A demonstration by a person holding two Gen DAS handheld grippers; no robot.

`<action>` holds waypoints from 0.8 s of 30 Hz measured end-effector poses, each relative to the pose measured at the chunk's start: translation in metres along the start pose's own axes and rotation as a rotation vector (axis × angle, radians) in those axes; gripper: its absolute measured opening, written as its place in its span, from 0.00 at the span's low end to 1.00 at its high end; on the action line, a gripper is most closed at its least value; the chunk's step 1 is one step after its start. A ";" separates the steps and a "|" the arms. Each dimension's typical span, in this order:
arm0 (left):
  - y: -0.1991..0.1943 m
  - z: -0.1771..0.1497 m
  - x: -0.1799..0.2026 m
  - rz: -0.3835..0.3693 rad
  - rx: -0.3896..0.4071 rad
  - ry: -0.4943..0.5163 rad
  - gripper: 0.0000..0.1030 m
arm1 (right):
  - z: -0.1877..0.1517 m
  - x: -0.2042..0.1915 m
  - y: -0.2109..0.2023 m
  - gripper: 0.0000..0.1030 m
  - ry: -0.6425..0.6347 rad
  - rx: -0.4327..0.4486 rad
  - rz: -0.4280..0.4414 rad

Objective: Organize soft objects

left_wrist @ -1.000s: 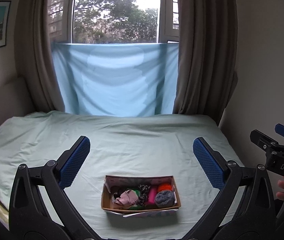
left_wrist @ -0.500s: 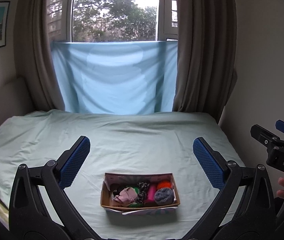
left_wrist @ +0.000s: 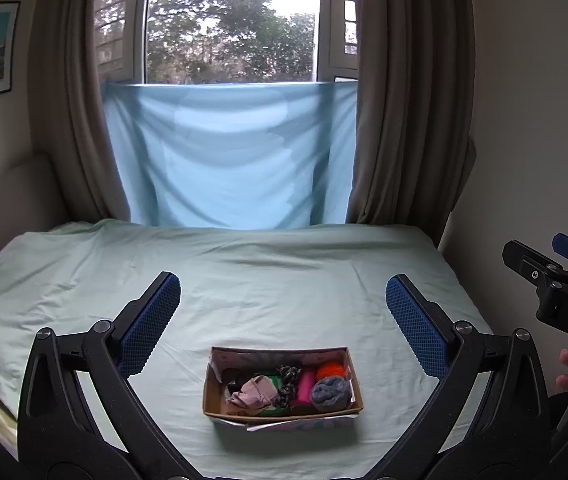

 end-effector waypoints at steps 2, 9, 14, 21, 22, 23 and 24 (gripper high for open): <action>0.001 0.000 -0.001 -0.001 0.001 0.001 1.00 | 0.001 -0.002 0.001 0.95 0.000 0.001 0.000; 0.005 0.001 -0.001 -0.007 -0.004 0.006 1.00 | 0.005 -0.003 0.003 0.95 -0.002 0.004 -0.003; 0.007 0.001 -0.003 -0.005 -0.009 -0.003 1.00 | 0.007 -0.003 0.005 0.95 -0.002 0.004 -0.007; 0.007 0.003 -0.007 0.004 0.000 -0.008 1.00 | 0.009 -0.004 0.006 0.95 -0.005 0.005 -0.012; 0.007 0.003 -0.006 0.005 0.001 -0.007 1.00 | 0.008 -0.004 0.006 0.95 -0.005 0.005 -0.013; 0.007 0.003 -0.006 0.007 0.002 -0.006 1.00 | 0.008 -0.004 0.006 0.95 -0.006 0.007 -0.014; 0.007 0.003 -0.006 0.006 0.003 -0.004 1.00 | 0.009 -0.004 0.006 0.95 -0.005 0.008 -0.015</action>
Point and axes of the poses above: each gripper's, at about its wrist camera, not at the fingertips, and y roughly the way its jaws point, x to its right, z to its top, the point moved 5 cm from there along y, roughly the way its jaws point, and after that the axes turned 3 degrees about x, right-handed, at the moved point
